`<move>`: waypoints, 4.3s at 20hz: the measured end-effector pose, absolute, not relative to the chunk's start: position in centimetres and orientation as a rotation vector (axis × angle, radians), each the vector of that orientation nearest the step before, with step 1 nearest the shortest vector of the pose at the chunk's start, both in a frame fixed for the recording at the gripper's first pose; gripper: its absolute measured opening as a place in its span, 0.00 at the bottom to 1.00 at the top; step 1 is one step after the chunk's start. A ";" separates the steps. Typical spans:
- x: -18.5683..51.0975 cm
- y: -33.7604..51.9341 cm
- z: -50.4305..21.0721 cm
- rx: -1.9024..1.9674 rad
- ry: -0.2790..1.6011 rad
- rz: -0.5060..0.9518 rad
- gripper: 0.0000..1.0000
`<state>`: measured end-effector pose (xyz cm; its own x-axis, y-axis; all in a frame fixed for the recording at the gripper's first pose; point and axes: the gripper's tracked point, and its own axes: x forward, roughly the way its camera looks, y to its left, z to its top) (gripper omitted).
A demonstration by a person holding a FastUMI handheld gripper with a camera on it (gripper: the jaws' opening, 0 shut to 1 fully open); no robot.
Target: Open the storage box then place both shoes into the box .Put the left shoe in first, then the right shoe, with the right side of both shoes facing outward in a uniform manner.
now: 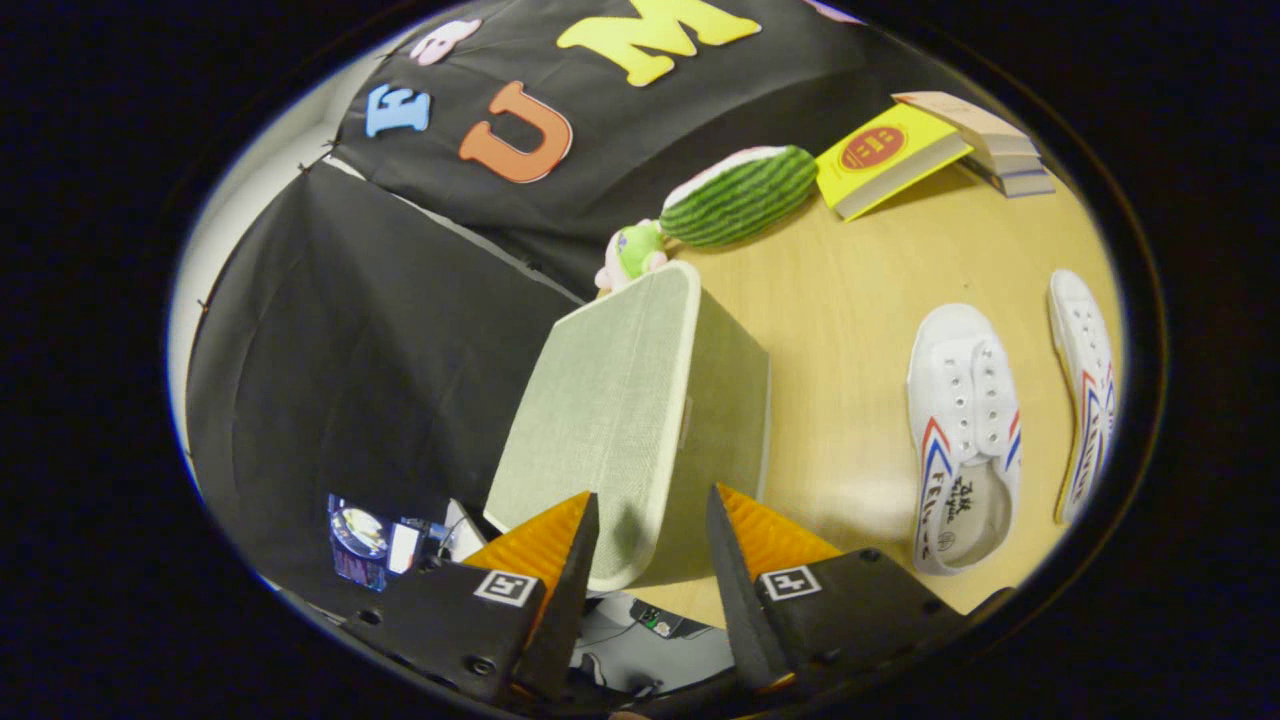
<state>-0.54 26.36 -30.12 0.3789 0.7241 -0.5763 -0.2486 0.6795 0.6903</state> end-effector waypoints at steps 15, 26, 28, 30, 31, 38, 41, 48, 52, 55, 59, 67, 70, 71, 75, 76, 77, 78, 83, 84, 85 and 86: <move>-0.3 29.8 -23.9 0.818 1.096 0.825 0.05; -0.6 41.3 -14.3 0.514 0.956 1.007 0.06; -0.9 44.0 -14.0 0.404 0.919 1.021 0.06; -1.8 46.6 -13.8 0.320 0.894 1.042 0.06; -2.0 47.6 -13.8 0.280 0.875 1.042 0.06; -0.4 50.0 -13.1 0.125 0.722 0.971 0.48; 0.5 49.1 -12.2 0.094 0.670 0.922 0.71; 2.9 41.9 -8.2 -0.053 0.422 0.699 1.00; 3.9 35.9 -7.5 -0.031 0.401 0.585 1.00; 4.5 30.2 -7.7 -0.010 0.416 0.498 1.00; 5.1 22.1 -9.3 0.031 0.469 0.379 1.00; 6.3 9.8 -16.6 0.131 0.722 0.257 1.00; 6.8 8.4 -22.4 0.165 0.872 0.254 1.00; 6.5 7.9 -24.3 0.173 0.923 0.252 1.00; 5.9 6.7 -30.9 0.110 1.093 0.276 1.00; 6.4 6.2 -32.4 0.076 1.106 0.275 1.00; 6.5 6.0 -34.0 0.049 1.133 0.277 1.00; 6.4 5.9 -35.4 0.043 1.166 0.283 1.00; 5.3 5.9 -40.8 0.026 1.284 0.318 0.99; 5.1 6.0 -41.9 0.034 1.313 0.321 0.97; 4.8 5.9 -42.9 0.037 1.341 0.314 0.96; 4.8 6.1 -43.1 0.055 1.351 0.321 0.95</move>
<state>4.77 6.14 -43.13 0.1818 0.2590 -0.9486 -0.1959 0.9549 0.2232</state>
